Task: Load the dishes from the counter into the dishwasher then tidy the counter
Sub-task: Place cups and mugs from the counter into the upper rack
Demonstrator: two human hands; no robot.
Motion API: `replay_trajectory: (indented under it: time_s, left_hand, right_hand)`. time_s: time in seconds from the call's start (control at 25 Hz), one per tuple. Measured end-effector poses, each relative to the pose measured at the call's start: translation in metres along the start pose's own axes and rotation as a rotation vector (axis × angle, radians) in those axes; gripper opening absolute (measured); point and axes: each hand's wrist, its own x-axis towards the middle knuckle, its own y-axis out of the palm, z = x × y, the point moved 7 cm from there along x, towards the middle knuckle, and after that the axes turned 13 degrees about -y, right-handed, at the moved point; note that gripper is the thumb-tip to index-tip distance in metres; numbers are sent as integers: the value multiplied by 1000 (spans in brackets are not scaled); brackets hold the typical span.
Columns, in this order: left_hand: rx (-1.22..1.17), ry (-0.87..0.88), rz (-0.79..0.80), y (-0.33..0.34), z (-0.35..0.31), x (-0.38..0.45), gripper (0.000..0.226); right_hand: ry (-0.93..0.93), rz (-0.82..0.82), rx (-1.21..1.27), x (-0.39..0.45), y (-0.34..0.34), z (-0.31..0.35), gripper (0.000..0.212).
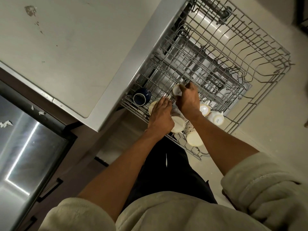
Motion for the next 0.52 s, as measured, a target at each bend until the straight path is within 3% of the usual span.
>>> replay_trajectory:
  time_s: [0.32, 0.52]
  left_hand:
    - [-7, -13, 18, -1, -1, -1, 72]
    - [2, -15, 16, -1, -1, 1, 72]
  right_hand:
    - [15, 89, 20, 5, 0, 0, 56]
    - [-51, 12, -100, -11, -6, 5, 56]
